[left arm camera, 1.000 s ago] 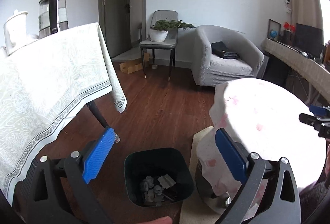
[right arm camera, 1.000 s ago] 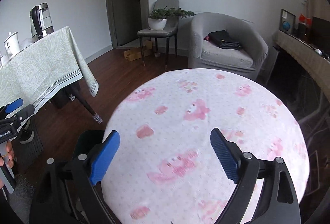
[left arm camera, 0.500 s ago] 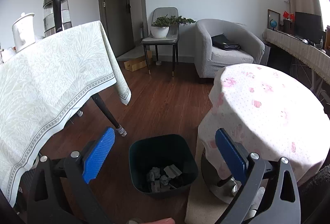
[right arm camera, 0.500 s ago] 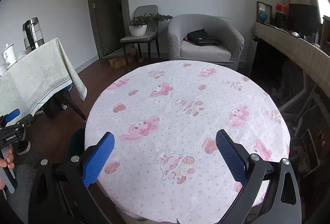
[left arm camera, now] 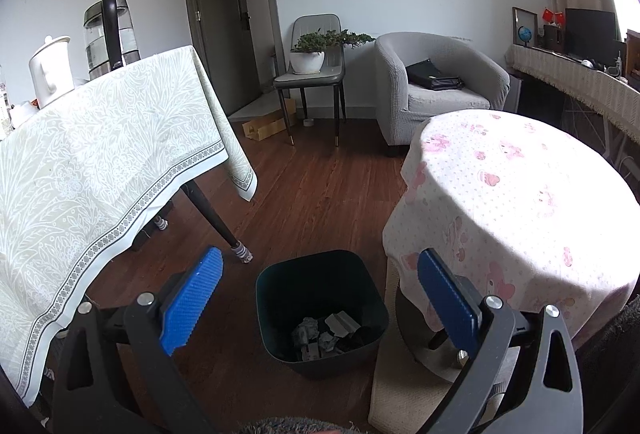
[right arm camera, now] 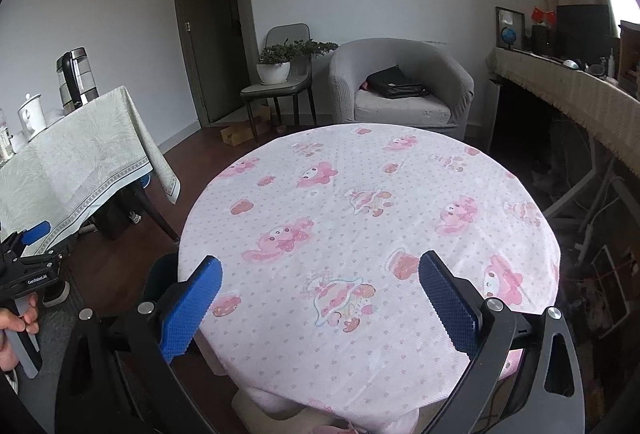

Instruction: Collect trash

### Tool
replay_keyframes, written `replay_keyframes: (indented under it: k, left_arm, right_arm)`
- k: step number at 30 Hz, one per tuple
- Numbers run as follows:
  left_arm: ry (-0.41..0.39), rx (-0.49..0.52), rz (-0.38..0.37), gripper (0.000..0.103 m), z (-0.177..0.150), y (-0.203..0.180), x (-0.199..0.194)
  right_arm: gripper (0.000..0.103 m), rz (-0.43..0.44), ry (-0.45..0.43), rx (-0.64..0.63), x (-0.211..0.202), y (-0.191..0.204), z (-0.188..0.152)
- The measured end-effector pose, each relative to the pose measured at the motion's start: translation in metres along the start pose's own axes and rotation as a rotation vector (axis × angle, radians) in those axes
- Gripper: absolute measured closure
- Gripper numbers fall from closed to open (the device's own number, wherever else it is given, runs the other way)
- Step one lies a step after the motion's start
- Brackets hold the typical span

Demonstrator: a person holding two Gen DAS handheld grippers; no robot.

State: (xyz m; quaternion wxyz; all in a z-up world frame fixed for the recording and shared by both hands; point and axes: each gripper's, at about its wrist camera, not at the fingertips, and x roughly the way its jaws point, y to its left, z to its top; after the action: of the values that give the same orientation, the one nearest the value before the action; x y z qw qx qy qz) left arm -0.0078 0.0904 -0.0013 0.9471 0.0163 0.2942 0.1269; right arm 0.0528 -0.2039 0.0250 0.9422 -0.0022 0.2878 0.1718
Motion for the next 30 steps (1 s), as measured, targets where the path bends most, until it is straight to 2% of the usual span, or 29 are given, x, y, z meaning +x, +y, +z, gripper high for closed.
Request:
replay_keyframes:
  k: [8,30]
  left_arm:
    - [0.016,0.014,0.001,0.003,-0.0032,-0.0046,0.0018]
    - [0.015,0.001,0.004,0.003,-0.0050,-0.0039,0.0017]
  right_arm:
    - [0.004,0.021,0.001,0.000,0.0010,0.0025,-0.0020]
    - [0.003,0.012,0.015,-0.014,0.0039,0.0077,-0.0040]
